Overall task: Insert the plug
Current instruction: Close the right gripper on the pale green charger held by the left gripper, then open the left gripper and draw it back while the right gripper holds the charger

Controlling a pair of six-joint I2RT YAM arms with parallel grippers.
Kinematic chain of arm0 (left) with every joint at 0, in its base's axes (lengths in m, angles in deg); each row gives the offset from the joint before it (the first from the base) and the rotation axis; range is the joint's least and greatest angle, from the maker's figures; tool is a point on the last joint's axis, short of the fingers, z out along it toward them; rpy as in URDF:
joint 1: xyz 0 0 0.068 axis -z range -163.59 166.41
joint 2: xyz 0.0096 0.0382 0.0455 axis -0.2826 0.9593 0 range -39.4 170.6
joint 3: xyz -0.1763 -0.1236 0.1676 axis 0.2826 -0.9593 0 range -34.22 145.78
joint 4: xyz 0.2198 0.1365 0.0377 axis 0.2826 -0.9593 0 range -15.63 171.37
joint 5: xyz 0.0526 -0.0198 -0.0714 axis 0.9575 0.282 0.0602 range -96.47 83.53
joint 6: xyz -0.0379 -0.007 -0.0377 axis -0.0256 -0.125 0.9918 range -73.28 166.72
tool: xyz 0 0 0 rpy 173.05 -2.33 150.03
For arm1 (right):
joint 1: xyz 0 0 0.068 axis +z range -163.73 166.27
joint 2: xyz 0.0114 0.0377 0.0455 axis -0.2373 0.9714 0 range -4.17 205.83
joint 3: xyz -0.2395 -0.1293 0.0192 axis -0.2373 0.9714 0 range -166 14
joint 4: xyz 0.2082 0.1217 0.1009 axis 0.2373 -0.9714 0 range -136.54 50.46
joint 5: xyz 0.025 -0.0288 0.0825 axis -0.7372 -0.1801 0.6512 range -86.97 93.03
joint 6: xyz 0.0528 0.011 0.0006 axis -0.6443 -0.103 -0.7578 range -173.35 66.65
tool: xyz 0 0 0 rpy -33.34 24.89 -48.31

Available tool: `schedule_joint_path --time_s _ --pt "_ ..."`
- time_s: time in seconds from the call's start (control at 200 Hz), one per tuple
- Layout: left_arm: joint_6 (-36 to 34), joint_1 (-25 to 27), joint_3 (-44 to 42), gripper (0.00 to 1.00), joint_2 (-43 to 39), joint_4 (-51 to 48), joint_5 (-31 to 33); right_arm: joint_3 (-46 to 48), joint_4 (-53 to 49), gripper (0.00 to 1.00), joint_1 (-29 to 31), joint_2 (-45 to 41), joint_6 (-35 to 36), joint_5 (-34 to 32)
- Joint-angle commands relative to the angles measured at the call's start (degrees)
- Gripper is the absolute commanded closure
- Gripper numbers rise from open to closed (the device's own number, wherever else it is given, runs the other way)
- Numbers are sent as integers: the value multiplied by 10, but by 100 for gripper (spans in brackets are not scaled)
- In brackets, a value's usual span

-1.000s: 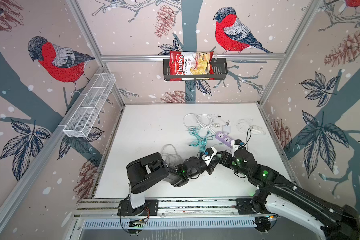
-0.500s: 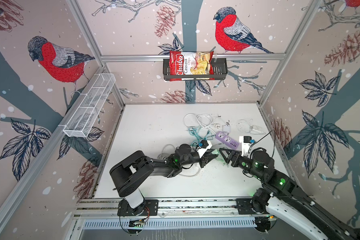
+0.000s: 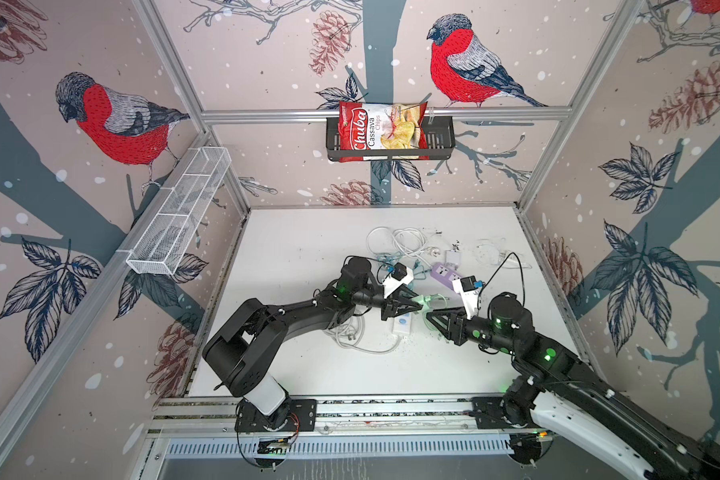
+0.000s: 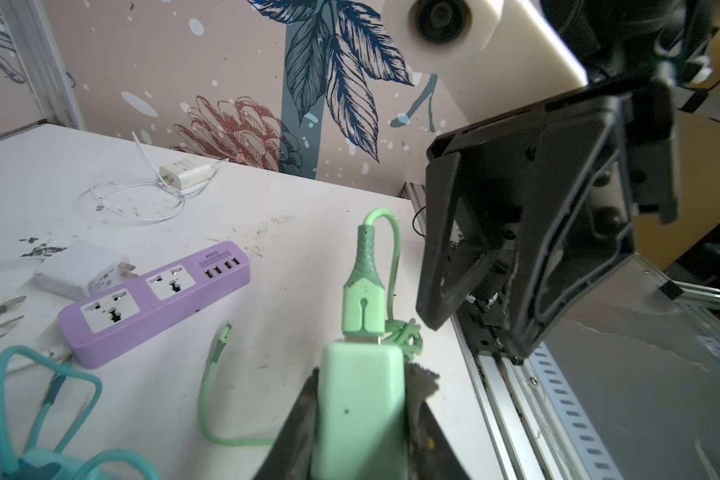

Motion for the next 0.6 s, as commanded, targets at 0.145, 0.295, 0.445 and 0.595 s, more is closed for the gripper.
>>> schedule_joint_path --time_s 0.145,0.295,0.445,0.595 --pt "-14 -4 25 100 -6 -37 -103 1 22 65 11 10 47 -4" --pt "24 -8 13 100 -10 16 -140 4 35 65 11 17 52 -17" --pt "32 -8 13 100 -10 23 -148 2 44 65 11 24 54 -32" --pt "27 -8 17 100 -9 11 -146 5 65 65 13 -1 66 -26"
